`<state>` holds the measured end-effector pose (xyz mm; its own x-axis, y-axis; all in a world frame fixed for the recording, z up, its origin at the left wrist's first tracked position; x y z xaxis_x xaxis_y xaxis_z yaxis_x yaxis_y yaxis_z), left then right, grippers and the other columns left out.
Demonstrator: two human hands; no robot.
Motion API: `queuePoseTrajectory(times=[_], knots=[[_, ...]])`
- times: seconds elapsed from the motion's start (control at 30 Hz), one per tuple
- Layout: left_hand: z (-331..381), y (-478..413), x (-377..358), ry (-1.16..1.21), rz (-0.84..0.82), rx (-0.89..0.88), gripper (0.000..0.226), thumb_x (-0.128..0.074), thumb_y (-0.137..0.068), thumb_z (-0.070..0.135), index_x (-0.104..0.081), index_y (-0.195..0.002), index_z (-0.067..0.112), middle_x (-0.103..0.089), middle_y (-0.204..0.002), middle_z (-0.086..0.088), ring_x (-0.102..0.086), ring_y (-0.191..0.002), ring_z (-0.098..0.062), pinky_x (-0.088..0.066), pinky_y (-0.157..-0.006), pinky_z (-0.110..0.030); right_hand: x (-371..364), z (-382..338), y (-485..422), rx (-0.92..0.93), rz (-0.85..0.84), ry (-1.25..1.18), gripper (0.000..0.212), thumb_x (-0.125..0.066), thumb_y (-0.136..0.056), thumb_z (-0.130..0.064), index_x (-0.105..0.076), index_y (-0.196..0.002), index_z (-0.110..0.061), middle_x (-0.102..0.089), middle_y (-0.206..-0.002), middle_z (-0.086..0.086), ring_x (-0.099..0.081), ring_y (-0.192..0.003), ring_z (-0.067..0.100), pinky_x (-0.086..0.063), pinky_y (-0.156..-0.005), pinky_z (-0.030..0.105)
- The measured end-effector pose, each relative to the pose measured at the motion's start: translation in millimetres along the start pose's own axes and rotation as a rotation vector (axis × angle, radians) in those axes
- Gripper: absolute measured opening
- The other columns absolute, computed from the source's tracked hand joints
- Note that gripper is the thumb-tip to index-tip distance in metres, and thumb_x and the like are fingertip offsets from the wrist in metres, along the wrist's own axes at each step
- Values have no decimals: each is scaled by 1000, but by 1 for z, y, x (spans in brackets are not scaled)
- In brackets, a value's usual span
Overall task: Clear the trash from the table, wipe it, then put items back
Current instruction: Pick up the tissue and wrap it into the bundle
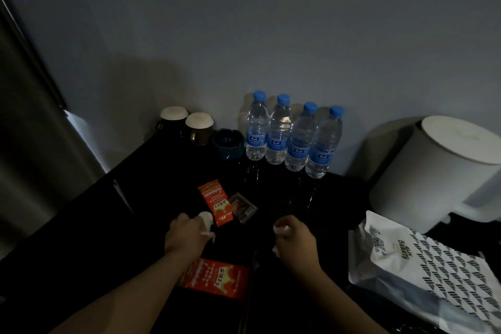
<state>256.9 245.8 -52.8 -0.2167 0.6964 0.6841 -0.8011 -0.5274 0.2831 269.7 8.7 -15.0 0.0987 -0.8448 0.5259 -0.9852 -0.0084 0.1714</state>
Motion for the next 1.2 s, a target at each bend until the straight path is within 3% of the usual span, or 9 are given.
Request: queuePoseTrajectory(times=[0.1,0.2,0.37,0.53,0.63,0.73,0.93,1.07,1.2], knots=[[23,3,19,12,-18,-180,13,-71,-80,26,-60,-80,19,-37,-117,4,-38,-115,-18,-37,-85,-20,-7,-16,0,-27,26,-95,17,-49,-92,-9,-57,-91,-24,-65,-87,7,-66,-69,16,-56,-63,30],[40,1,35,46,-53,-292,31,-69,-82,13,-47,-62,22,-50,-105,0,-49,-94,-12,-34,-63,-15,-15,-36,1,-18,47,-185,18,-50,-91,-9,-58,-96,-24,-64,-79,-1,-65,-67,12,-51,-54,21],[57,9,53,277,-55,-256,17,-60,-85,5,-52,-78,20,-56,-88,-1,-53,-82,-14,-39,-59,-19,-23,-62,4,19,92,-294,27,-42,-97,-11,-46,-114,-32,-57,-86,-8,-57,-72,9,-46,-56,22],[82,39,44,537,-185,-239,21,-68,-82,6,-52,-86,19,-57,-89,1,-54,-76,-8,-43,-63,-20,-31,-77,6,-71,81,-535,22,-46,-98,-27,-42,-119,-22,-54,-109,4,-56,-100,21,-49,-89,41],[95,55,34,553,-203,-260,15,-69,-83,11,-56,-81,20,-59,-84,3,-57,-74,-9,-45,-62,-21,-33,-80,15,-191,-22,-767,31,-45,-92,-40,-56,-99,-11,-60,-91,9,-57,-83,24,-45,-71,33],[102,66,21,550,-305,-261,10,-63,-88,14,-61,-79,20,-62,-82,-2,-59,-77,-16,-45,-64,-24,-24,-82,26,-172,-49,-882,35,-39,-95,-26,-57,-69,-10,-62,-51,2,-52,-57,18,-36,-57,26],[107,83,-2,583,-631,-140,13,-53,-94,12,-64,-94,18,-67,-99,-7,-63,-94,-21,-52,-83,-32,-1,-58,42,-93,171,-934,29,-41,-88,9,-56,-102,-11,-65,-102,12,-63,-86,24,-50,-64,29],[111,96,-11,685,-711,-134,17,-63,-87,1,-61,-97,13,-67,-105,-12,-65,-95,-24,-56,-72,-28,12,-47,58,-14,232,-857,43,-52,-84,15,-49,-114,-15,-63,-108,2,-64,-92,13,-54,-64,19],[113,111,-26,645,-672,-131,23,-65,-85,0,-48,-90,15,-58,-99,-8,-62,-89,-22,-57,-75,-35,24,-31,74,-6,251,-757,24,-56,-88,3,-60,-110,-6,-70,-97,7,-67,-85,17,-54,-71,22]])
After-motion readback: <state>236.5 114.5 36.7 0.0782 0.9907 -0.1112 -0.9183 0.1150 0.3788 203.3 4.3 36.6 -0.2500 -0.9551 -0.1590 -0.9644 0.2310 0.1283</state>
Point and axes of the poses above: each hand's wrist, its own y-axis away from the middle knuckle, its own x-axis out of the back of the hand, z = x × y, the point moved 6 cm from there along -y, towards the middle knuckle
